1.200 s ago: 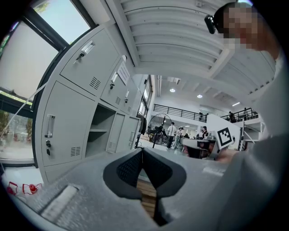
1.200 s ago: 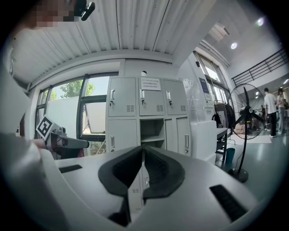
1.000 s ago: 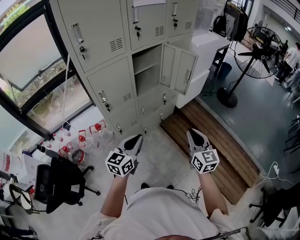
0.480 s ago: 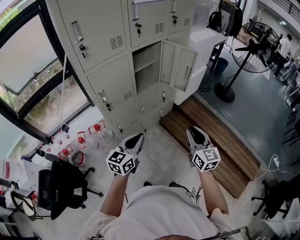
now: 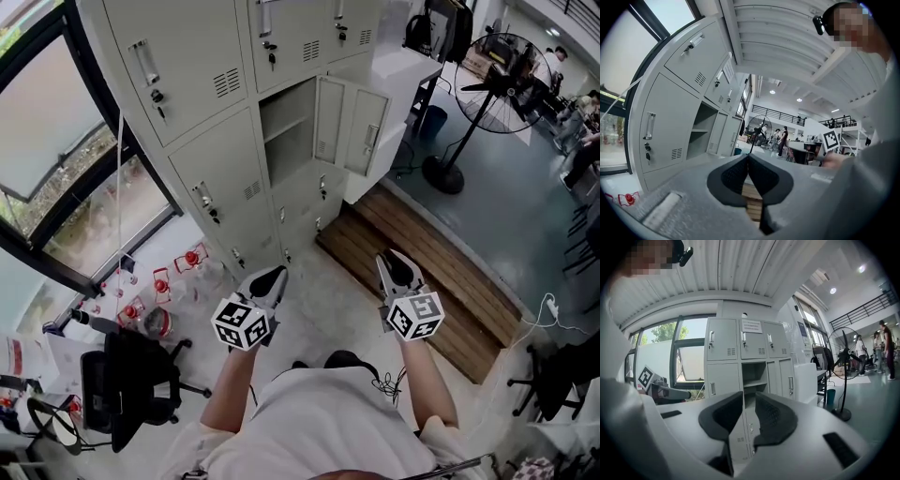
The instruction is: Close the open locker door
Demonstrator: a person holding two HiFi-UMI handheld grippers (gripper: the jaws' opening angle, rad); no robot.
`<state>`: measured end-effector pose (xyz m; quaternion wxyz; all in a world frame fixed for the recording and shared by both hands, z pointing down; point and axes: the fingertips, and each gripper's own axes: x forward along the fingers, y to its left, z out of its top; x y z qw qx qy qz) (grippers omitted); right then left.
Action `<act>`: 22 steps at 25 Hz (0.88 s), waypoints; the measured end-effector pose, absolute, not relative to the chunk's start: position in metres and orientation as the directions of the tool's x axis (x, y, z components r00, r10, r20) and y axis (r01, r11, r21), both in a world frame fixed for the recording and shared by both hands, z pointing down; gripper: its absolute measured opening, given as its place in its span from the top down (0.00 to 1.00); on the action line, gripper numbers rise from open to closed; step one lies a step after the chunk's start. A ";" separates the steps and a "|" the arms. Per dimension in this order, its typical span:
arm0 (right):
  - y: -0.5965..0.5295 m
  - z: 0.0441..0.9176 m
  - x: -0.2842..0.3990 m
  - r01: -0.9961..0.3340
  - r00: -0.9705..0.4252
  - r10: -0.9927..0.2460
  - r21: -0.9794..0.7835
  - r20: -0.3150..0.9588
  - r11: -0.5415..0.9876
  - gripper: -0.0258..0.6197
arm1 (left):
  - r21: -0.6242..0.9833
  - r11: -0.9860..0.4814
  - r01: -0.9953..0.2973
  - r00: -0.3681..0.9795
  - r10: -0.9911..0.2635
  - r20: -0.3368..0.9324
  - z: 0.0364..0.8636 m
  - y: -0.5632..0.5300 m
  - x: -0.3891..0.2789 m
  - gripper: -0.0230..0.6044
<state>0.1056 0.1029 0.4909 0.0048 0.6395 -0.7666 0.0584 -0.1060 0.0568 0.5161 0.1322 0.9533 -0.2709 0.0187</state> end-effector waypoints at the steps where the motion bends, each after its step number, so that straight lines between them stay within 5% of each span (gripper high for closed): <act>1: 0.102 0.491 0.106 -0.981 -0.180 -0.980 -0.085 0.083 0.173 0.85 | 0.244 -0.818 -0.521 0.853 -0.511 0.107 0.517 0.055 -0.106 0.94; 22: -0.030 0.504 0.165 -0.961 -0.257 -0.961 -0.128 0.105 0.243 0.85 | 0.237 -0.794 -0.560 0.828 -0.547 0.124 0.521 -0.055 -0.048 0.94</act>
